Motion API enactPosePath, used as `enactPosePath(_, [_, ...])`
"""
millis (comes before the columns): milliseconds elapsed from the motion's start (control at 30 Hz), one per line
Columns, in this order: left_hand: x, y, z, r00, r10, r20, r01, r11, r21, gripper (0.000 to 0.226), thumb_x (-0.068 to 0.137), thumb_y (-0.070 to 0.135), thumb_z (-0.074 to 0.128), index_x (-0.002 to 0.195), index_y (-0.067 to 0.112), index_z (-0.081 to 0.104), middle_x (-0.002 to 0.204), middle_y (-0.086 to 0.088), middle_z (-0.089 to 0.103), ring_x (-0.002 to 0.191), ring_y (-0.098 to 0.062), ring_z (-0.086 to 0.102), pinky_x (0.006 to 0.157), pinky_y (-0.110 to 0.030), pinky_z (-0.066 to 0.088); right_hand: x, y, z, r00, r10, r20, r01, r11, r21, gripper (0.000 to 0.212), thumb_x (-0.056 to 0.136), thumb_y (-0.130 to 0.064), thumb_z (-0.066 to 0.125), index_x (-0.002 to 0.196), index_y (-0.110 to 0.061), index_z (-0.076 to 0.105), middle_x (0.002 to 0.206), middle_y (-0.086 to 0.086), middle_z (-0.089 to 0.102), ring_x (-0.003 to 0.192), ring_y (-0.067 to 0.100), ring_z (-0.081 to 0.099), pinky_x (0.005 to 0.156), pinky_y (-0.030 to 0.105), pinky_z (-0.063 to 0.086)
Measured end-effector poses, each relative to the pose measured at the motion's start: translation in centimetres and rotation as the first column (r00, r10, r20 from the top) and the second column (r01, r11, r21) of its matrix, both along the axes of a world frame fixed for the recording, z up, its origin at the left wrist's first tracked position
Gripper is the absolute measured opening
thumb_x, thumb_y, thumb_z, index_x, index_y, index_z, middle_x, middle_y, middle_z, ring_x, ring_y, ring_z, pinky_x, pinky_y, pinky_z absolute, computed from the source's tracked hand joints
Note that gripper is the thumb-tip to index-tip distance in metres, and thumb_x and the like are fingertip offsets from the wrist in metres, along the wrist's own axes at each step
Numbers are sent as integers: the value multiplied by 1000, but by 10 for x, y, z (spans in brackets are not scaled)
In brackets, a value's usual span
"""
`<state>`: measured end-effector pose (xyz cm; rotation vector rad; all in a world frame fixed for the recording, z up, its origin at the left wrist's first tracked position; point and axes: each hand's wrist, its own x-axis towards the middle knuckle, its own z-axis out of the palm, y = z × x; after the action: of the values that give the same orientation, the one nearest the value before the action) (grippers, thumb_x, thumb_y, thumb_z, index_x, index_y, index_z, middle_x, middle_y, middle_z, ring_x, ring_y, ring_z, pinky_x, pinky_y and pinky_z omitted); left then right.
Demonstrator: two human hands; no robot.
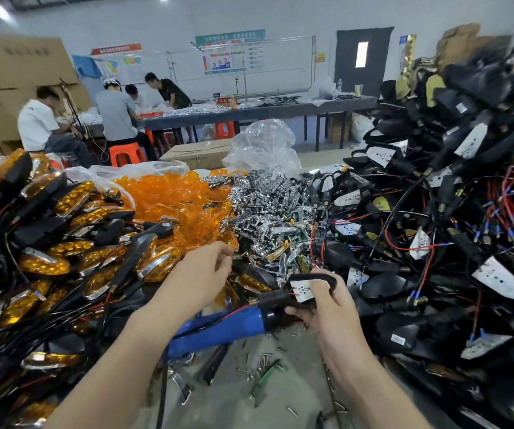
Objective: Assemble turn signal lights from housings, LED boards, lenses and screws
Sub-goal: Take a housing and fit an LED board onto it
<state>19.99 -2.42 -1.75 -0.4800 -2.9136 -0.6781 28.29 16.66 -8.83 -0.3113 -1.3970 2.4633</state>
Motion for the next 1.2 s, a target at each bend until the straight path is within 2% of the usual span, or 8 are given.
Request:
enactPosePath(100, [-12, 7, 0, 999, -6, -52, -5, 980, -201, 35, 104, 31, 41, 139, 33, 46, 117, 2, 54, 89, -16, 61, 80, -40, 58, -1, -1, -1, 1000, 1, 2, -1, 1000, 28, 19, 105, -3, 42, 116, -4, 57, 108, 21, 66, 79, 17, 72, 62, 28, 60])
enactPosePath(267, [-23, 12, -11, 998, 9, -63, -36, 903, -429, 36, 104, 36, 43, 139, 29, 45, 126, -5, 48, 107, -25, 58, 79, -40, 56, -1, -2, -2, 1000, 10, -18, -9, 999, 43, 18, 105, -4, 43, 112, -7, 59, 96, 11, 71, 80, 19, 74, 64, 30, 61])
enactPosePath(633, [-13, 7, -9, 976, 84, -203, -128, 968, -215, 22, 100, 37, 46, 119, 27, 53, 104, 2, 48, 73, -14, 57, 63, -32, 56, -2, 0, -3, 999, 29, -26, -28, 999, 24, 19, 104, -3, 43, 111, -12, 58, 99, 14, 66, 77, 18, 75, 64, 30, 60])
enactPosePath(767, [6, 1, 0, 958, 161, -237, -125, 979, 159, 13, 99, 39, 50, 109, 34, 57, 92, 9, 57, 66, -4, 60, 55, -22, 52, -1, 2, -4, 999, 40, -34, -38, 999, 38, 19, 104, -3, 44, 109, -11, 60, 97, 14, 65, 76, 17, 74, 65, 31, 61])
enactPosePath(833, [21, 3, 2, 980, 166, -112, -90, 865, 494, 8, 98, 39, 53, 102, 37, 59, 79, 9, 66, 61, 0, 61, 49, -15, 48, -1, 2, -4, 999, 41, -35, -40, 998, 43, 19, 104, -4, 44, 109, -11, 60, 95, 12, 66, 77, 18, 74, 66, 31, 61])
enactPosePath(900, [38, 7, 3, 992, 85, 95, -126, 576, 808, 12, 99, 37, 55, 104, 31, 64, 74, 12, 68, 62, -3, 63, 53, -16, 52, -1, 2, -4, 999, 40, -37, -38, 998, 49, 19, 104, -3, 44, 110, -11, 60, 94, 11, 66, 77, 18, 74, 67, 32, 61])
enactPosePath(1000, [59, 13, 4, 956, -147, 254, -235, 136, 962, 20, 99, 33, 57, 99, 14, 61, 78, -1, 69, 64, -13, 63, 55, -25, 54, -1, 1, -5, 999, 34, -40, -33, 998, 47, 19, 104, -3, 43, 108, -11, 60, 93, 10, 66, 77, 18, 73, 67, 33, 61])
enactPosePath(1200, [75, 8, 1, 932, -290, 219, -252, -81, 964, 21, 86, 34, 59, 93, 15, 54, 99, -14, 75, 67, -14, 67, 58, -24, 57, -4, 0, -6, 999, 11, -39, -10, 999, 44, 24, 103, -3, 45, 99, -17, 64, 91, 12, 68, 78, 21, 73, 63, 32, 61])
